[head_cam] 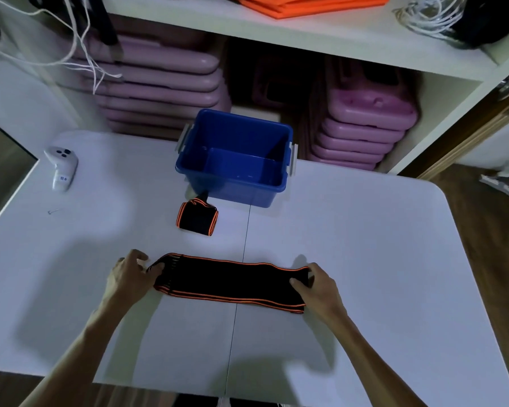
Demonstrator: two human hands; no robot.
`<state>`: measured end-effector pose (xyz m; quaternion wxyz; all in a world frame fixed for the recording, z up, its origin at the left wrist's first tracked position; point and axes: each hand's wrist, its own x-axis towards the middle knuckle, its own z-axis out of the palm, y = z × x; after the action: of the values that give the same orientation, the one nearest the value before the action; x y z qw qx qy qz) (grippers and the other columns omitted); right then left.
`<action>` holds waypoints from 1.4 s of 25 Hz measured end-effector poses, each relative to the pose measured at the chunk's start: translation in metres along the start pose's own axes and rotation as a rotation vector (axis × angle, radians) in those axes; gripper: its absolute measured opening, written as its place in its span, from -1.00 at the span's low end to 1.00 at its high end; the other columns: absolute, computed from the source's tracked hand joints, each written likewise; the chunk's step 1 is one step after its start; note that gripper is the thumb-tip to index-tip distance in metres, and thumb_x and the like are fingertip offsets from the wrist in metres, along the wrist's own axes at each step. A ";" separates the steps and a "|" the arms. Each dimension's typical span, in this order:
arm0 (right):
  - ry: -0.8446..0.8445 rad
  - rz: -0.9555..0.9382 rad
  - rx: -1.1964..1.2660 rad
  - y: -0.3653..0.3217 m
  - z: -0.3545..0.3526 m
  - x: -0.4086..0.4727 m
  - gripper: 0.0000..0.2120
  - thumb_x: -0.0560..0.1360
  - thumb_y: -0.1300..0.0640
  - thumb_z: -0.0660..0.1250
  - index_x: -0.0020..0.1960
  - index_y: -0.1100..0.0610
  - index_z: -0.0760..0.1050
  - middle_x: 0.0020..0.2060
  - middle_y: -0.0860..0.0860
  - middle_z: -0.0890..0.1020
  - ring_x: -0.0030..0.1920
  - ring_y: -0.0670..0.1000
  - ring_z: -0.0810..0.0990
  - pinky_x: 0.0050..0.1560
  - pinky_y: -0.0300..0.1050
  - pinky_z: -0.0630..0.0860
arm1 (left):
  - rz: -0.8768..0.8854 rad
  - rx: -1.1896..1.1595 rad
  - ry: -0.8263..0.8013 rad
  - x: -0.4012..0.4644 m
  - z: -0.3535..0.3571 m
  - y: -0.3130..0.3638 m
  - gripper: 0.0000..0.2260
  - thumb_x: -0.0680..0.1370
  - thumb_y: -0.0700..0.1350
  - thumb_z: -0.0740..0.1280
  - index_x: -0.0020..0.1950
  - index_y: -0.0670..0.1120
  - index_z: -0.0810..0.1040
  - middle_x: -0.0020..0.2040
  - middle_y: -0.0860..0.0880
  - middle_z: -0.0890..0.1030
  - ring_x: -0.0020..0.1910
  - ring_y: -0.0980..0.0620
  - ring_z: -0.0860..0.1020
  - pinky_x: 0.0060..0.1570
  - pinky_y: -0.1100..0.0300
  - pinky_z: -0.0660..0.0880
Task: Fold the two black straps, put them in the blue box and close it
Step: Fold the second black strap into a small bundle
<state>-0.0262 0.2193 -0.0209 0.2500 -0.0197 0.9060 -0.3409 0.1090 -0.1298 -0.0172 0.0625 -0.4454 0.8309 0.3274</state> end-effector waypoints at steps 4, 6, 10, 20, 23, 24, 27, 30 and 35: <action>-0.105 0.005 0.055 -0.017 0.011 0.002 -0.79 0.46 0.17 0.41 0.06 0.06 0.46 -0.10 -0.03 0.60 -0.08 -0.07 0.57 -0.20 -0.29 0.45 | -0.046 -0.064 0.050 0.007 -0.013 -0.012 -0.93 0.47 -0.22 0.34 -0.09 -0.06 0.55 -0.31 -0.11 0.67 -0.46 -0.07 0.63 -0.27 0.04 0.60; -0.154 0.000 0.091 -0.021 0.016 0.002 -0.75 0.45 0.21 0.43 0.07 0.05 0.46 -0.05 -0.05 0.60 -0.02 -0.04 0.58 -0.09 -0.23 0.48 | -0.041 -0.056 0.063 0.016 -0.023 -0.022 -0.79 0.43 -0.30 0.30 -0.08 -0.01 0.56 -0.17 -0.14 0.68 -0.29 -0.14 0.64 -0.15 -0.04 0.60; -0.153 -0.041 0.047 -0.032 0.029 -0.002 -0.63 0.45 0.22 0.41 0.20 0.02 0.43 0.08 -0.01 0.55 0.04 -0.04 0.52 0.02 -0.20 0.43 | 0.110 0.056 0.005 0.026 -0.033 -0.030 -0.72 0.43 -0.21 0.40 0.12 -0.02 0.54 0.14 -0.16 0.54 0.06 -0.22 0.52 -0.02 -0.04 0.50; -0.148 -0.515 -0.825 -0.033 0.035 -0.017 -0.05 0.22 -0.33 0.45 0.50 -0.12 0.15 0.32 0.02 0.32 0.31 0.09 0.29 0.21 0.03 0.36 | 1.109 0.848 -0.223 0.041 -0.021 -0.028 -0.17 0.19 0.27 0.53 0.39 0.09 0.36 0.36 -0.05 0.47 0.29 -0.12 0.49 0.24 -0.05 0.42; -0.129 -0.547 -0.872 -0.030 0.033 -0.016 -0.16 0.29 -0.33 0.40 0.49 -0.12 0.20 0.31 0.03 0.34 0.27 0.10 0.31 0.18 0.01 0.37 | 1.165 0.773 -0.240 0.050 -0.034 -0.026 -0.31 0.21 0.21 0.55 0.28 0.10 0.41 0.21 -0.03 0.56 0.09 -0.06 0.59 0.06 0.04 0.53; -0.121 -0.553 -0.879 -0.028 0.034 -0.017 -0.18 0.32 -0.33 0.37 0.49 -0.13 0.20 0.32 0.04 0.34 0.27 0.11 0.31 0.17 0.02 0.38 | 1.175 0.764 -0.238 0.051 -0.037 -0.027 -0.32 0.21 0.20 0.56 0.26 0.10 0.43 0.20 -0.03 0.56 0.07 -0.05 0.60 0.03 0.05 0.54; -0.109 -0.542 -0.884 -0.021 0.036 -0.020 -0.21 0.36 -0.36 0.31 0.51 -0.17 0.16 0.32 0.06 0.35 0.27 0.12 0.32 0.17 0.03 0.40 | 1.195 0.738 -0.235 0.054 -0.040 -0.035 -0.33 0.20 0.16 0.58 0.25 0.09 0.44 0.22 -0.03 0.55 0.08 -0.04 0.58 0.00 0.06 0.56; -0.108 -0.542 -0.889 -0.020 0.037 -0.021 -0.22 0.37 -0.38 0.25 0.52 -0.17 0.14 0.35 0.08 0.34 0.29 0.14 0.31 0.17 0.05 0.40 | 1.213 0.742 -0.218 0.055 -0.038 -0.040 -0.33 0.22 0.12 0.58 0.27 0.07 0.44 0.25 -0.06 0.53 0.13 -0.06 0.54 -0.03 0.06 0.56; -0.139 -0.621 -0.886 -0.012 0.041 -0.024 -0.26 0.46 -0.33 0.18 0.55 -0.09 0.09 0.52 0.09 0.16 0.48 0.18 0.13 0.31 0.19 0.31 | 1.253 0.719 -0.169 0.056 -0.043 -0.043 -0.48 0.25 -0.02 0.55 0.17 0.07 0.50 0.24 -0.06 0.51 0.14 -0.05 0.50 -0.06 0.08 0.54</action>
<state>0.0125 0.1908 -0.0290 0.1648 -0.4125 0.8957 0.0178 0.1177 -0.2120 -0.0268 0.0695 0.1888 0.9787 0.0418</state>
